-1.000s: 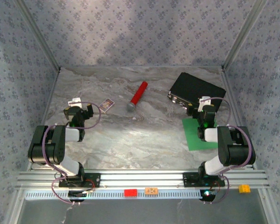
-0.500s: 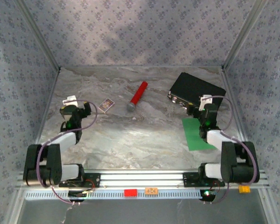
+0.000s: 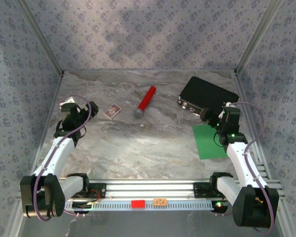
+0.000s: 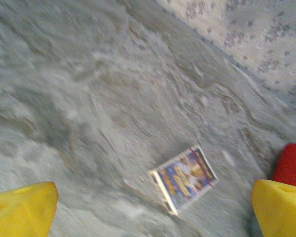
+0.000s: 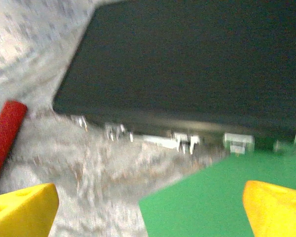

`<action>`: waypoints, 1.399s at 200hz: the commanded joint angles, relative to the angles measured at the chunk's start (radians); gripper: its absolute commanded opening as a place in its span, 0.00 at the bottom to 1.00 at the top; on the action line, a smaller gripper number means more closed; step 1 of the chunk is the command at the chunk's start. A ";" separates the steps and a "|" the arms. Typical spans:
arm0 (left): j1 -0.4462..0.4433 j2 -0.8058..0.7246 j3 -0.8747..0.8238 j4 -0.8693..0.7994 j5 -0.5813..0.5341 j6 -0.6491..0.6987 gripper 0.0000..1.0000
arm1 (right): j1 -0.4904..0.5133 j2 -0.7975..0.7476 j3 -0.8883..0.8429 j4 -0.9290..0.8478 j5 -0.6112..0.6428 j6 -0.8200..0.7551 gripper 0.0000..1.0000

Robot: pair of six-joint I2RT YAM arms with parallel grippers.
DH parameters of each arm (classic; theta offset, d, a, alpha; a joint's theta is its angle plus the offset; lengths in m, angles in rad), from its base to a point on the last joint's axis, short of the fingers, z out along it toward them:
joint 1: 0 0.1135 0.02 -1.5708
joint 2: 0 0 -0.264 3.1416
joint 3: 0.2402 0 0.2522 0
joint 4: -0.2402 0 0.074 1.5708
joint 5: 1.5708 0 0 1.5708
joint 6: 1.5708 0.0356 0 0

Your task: Fold a paper plane with a square sheet of paper (pick it up from the middle)

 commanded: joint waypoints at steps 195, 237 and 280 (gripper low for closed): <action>-0.469 -0.259 -0.156 -0.112 -0.016 -0.125 1.00 | 0.060 0.124 -0.272 0.000 -0.156 0.491 0.87; -0.468 -0.263 -0.158 -0.101 -0.021 -0.130 1.00 | 0.328 0.039 -0.296 0.069 -0.024 0.778 0.84; -0.470 -0.226 -0.146 -0.090 -0.017 -0.132 1.00 | 0.451 0.110 -0.189 0.120 -0.071 0.765 0.85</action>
